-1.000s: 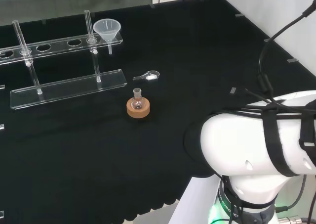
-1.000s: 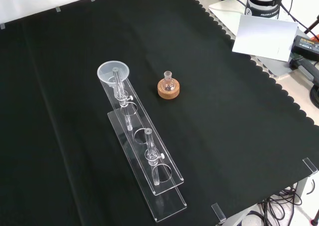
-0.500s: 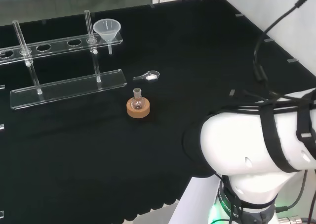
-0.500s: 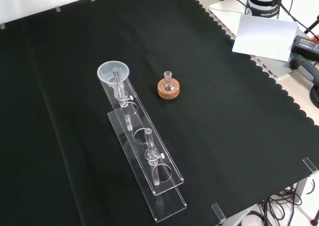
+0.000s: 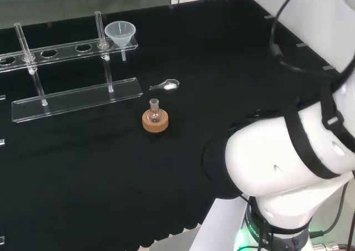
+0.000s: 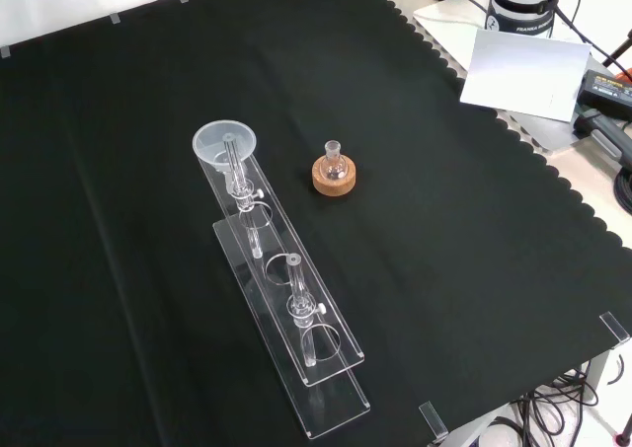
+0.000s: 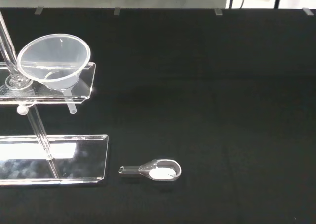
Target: Pick up the funnel from the transparent funnel stand.
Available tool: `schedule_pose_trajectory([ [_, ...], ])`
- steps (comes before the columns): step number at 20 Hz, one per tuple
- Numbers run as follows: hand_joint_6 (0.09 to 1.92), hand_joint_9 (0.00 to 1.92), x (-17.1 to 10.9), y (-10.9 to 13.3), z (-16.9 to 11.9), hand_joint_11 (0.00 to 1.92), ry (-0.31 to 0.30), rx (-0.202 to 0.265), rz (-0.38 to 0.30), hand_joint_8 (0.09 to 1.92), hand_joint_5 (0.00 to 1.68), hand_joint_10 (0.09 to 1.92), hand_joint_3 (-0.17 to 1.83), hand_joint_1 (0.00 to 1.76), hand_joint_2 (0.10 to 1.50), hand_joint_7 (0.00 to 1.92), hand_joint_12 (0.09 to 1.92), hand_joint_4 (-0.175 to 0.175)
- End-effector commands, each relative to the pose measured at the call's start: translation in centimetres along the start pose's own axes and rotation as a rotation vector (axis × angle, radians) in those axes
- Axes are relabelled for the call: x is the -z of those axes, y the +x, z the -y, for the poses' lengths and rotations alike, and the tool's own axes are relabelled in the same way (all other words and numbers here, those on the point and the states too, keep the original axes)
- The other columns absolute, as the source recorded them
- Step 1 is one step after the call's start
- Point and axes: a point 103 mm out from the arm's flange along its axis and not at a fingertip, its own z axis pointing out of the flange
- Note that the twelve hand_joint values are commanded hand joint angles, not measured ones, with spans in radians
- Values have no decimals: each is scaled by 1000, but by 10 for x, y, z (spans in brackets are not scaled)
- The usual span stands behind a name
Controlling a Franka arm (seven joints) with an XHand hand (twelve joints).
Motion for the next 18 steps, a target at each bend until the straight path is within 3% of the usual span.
schedule_pose_trajectory([
  [1, 87, 124, -16, 33, -72, 0, 24, 91, 36, 357, 143, 621, 319, 170, 1118, 9, 1376, 47],
  [8, 87, 161, -43, 60, -100, 0, 77, 143, 67, 400, 154, 631, 287, 329, 1048, 49, 1388, 41],
  [18, 87, 227, -74, 94, -115, 80, 182, 178, 79, 476, 175, 669, 251, 459, 918, 83, 1470, 38],
])
